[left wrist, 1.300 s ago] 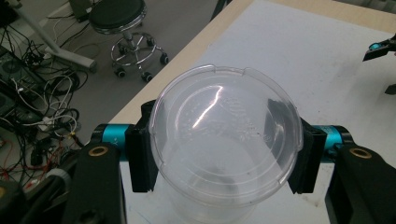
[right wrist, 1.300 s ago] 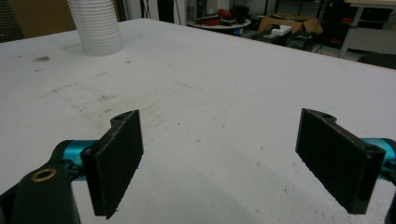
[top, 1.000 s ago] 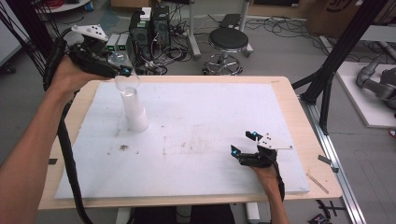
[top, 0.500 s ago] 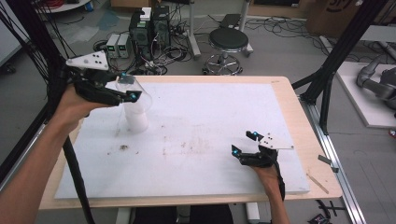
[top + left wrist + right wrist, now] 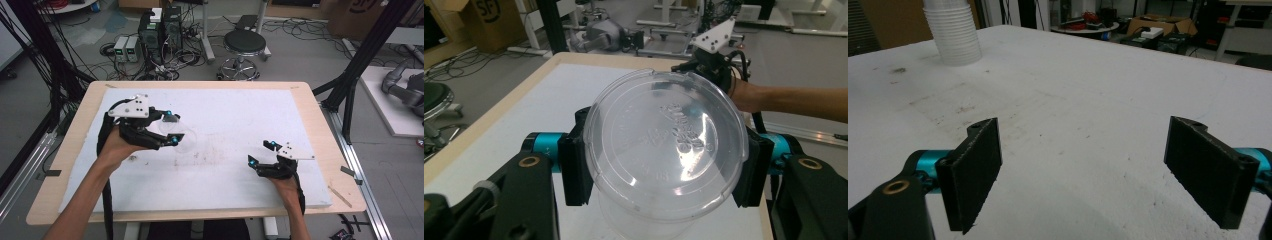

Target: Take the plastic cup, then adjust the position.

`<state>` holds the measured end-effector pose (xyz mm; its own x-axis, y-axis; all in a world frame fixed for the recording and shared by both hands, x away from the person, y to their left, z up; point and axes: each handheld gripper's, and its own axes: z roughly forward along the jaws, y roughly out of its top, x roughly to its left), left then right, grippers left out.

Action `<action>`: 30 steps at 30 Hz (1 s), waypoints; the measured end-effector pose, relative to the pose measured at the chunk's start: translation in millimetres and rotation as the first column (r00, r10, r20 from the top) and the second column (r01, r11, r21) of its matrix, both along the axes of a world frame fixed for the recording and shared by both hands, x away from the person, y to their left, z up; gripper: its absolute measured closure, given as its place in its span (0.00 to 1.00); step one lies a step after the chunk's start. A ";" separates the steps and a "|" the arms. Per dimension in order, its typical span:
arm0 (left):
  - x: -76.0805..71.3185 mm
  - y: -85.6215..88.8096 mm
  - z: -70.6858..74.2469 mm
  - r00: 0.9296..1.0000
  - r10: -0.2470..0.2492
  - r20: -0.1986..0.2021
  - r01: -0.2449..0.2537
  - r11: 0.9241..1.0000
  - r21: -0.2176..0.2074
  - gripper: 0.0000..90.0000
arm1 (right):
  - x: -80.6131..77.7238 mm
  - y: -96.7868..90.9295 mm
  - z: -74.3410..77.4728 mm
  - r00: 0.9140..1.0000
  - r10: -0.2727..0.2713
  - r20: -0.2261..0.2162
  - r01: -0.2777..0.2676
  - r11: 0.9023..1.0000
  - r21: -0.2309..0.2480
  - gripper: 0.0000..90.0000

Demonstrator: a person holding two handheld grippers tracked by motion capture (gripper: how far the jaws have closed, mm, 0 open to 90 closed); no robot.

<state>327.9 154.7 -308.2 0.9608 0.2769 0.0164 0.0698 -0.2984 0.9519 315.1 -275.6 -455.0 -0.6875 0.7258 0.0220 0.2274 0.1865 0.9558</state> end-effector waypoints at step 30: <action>1.9 0.3 -60.0 0.998 -0.061 -0.029 0.055 0.981 -0.187 0.44 | -0.1 -0.1 0.1 1.000 -0.003 0.000 0.003 1.000 -0.001 0.17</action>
